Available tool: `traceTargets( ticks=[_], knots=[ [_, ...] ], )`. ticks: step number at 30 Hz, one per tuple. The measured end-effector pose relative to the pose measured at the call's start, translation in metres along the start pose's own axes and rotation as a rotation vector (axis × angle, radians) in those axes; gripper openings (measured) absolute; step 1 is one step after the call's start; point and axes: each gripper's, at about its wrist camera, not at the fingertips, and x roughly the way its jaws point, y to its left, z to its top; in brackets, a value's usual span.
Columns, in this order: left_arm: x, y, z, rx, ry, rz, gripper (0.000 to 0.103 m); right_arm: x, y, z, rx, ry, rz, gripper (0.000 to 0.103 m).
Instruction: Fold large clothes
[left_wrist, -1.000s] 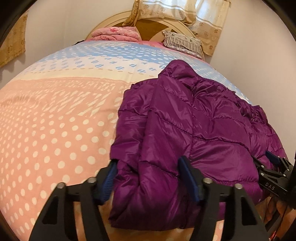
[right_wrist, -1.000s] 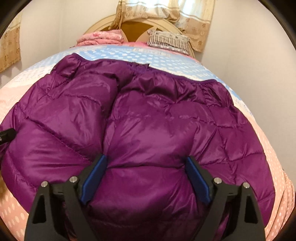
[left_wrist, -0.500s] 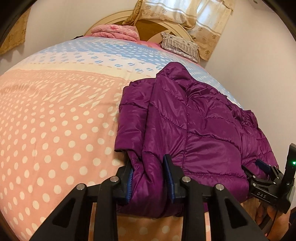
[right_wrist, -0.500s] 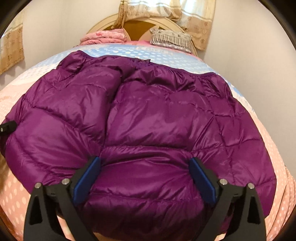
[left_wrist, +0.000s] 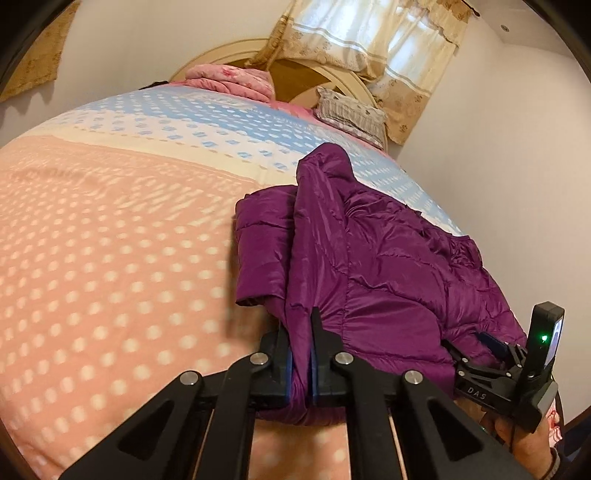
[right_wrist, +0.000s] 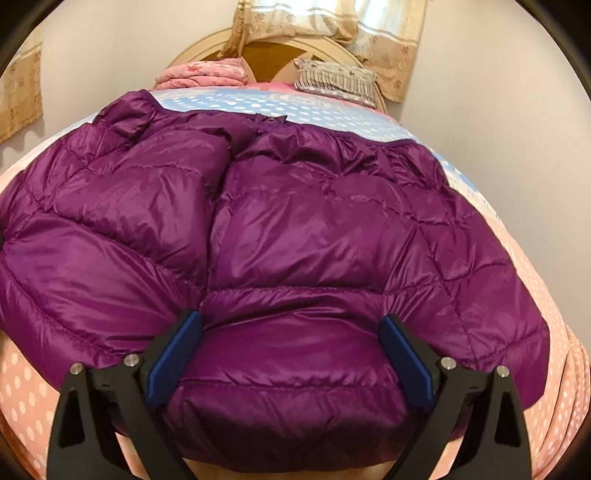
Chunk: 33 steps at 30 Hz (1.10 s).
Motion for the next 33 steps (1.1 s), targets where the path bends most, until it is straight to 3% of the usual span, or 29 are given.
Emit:
traceTargets(
  ticks=[4,7,12,16,21,28,33],
  knots=[
    [-0.018,0.002,0.006,0.019,-0.013,0.031,0.005,-0.014,-0.006,0.005,0.028,-0.009,0.122,0.095],
    [-0.034,-0.011,0.018,0.065,-0.051,0.046,0.005,-0.047,-0.037,0.006,0.087,-0.116,0.134,0.097],
    [-0.054,-0.069,0.044,0.190,-0.136,0.018,0.005,-0.061,-0.111,0.003,0.198,-0.157,0.040,0.098],
    [-0.058,-0.118,0.057,0.269,-0.174,-0.033,0.005,-0.047,-0.181,-0.016,0.301,-0.112,-0.111,0.098],
    [-0.039,-0.189,0.061,0.382,-0.175,-0.120,0.005,-0.039,-0.241,-0.038,0.429,-0.069,-0.193,0.098],
    [0.003,-0.275,0.039,0.538,-0.126,-0.196,0.005,-0.045,-0.267,-0.066,0.479,-0.041,-0.240,0.098],
    [0.048,-0.331,0.000,0.699,-0.055,-0.213,0.005,-0.046,-0.282,-0.080,0.512,-0.029,-0.233,0.098]
  ],
)
